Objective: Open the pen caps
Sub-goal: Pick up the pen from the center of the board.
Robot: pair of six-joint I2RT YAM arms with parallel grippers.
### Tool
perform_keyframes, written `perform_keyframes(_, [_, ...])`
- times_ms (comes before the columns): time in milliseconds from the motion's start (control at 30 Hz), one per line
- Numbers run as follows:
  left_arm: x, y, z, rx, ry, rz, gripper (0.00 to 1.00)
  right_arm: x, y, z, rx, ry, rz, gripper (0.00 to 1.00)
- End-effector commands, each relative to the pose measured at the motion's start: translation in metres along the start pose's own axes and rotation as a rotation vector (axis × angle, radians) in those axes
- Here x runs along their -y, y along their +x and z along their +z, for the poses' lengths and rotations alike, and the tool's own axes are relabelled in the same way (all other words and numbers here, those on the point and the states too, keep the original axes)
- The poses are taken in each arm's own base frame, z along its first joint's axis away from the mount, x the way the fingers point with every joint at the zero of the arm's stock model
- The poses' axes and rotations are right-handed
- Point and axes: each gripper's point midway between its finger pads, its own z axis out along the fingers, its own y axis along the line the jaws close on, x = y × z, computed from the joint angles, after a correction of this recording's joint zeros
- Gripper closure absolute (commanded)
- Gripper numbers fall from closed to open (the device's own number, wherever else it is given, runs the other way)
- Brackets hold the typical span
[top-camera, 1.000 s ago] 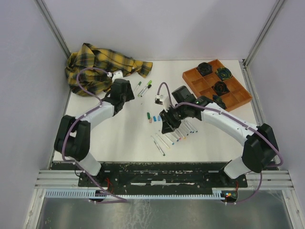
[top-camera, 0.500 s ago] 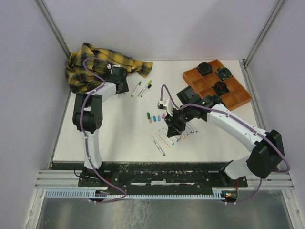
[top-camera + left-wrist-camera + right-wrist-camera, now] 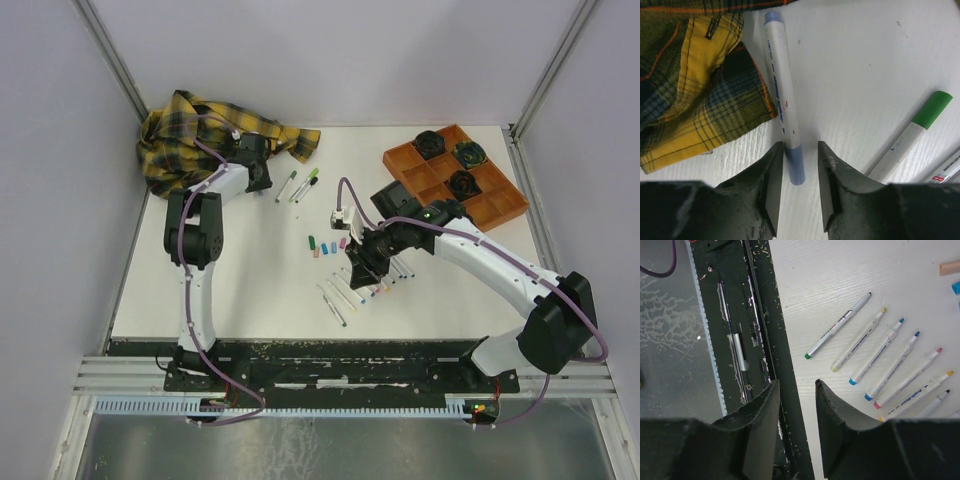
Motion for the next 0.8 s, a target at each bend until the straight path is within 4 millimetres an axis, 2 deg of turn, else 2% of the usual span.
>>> perform_keyframes(0, [-0.004, -0.006, 0.007, -0.016, -0.003, 0.032, 0.64, -0.002, -0.017, -0.006, 0.045, -0.008, -0.047, 0.58])
perform_keyframes(233, [-0.005, -0.002, 0.006, -0.034, -0.008, 0.035, 0.78, -0.003, -0.017, -0.007, 0.048, -0.010, -0.048, 0.58])
perform_keyframes(400, [-0.007, -0.003, -0.010, -0.002, 0.010, 0.020, 0.92, -0.005, -0.019, -0.009, 0.055, -0.015, -0.052, 0.58])
perform_keyframes(467, [-0.007, -0.006, -0.021, 0.022, 0.019, 0.010, 0.97, -0.006, -0.020, -0.010, 0.061, -0.017, -0.057, 0.58])
perform_keyframes(600, [-0.008, -0.009, -0.051, 0.072, 0.053, -0.010, 0.97, -0.008, -0.022, -0.013, 0.074, -0.024, -0.064, 0.58])
perform_keyframes(767, [-0.011, 0.005, -0.086, 0.127, 0.110, -0.056, 0.97, -0.012, -0.024, -0.017, 0.094, -0.035, -0.075, 0.58])
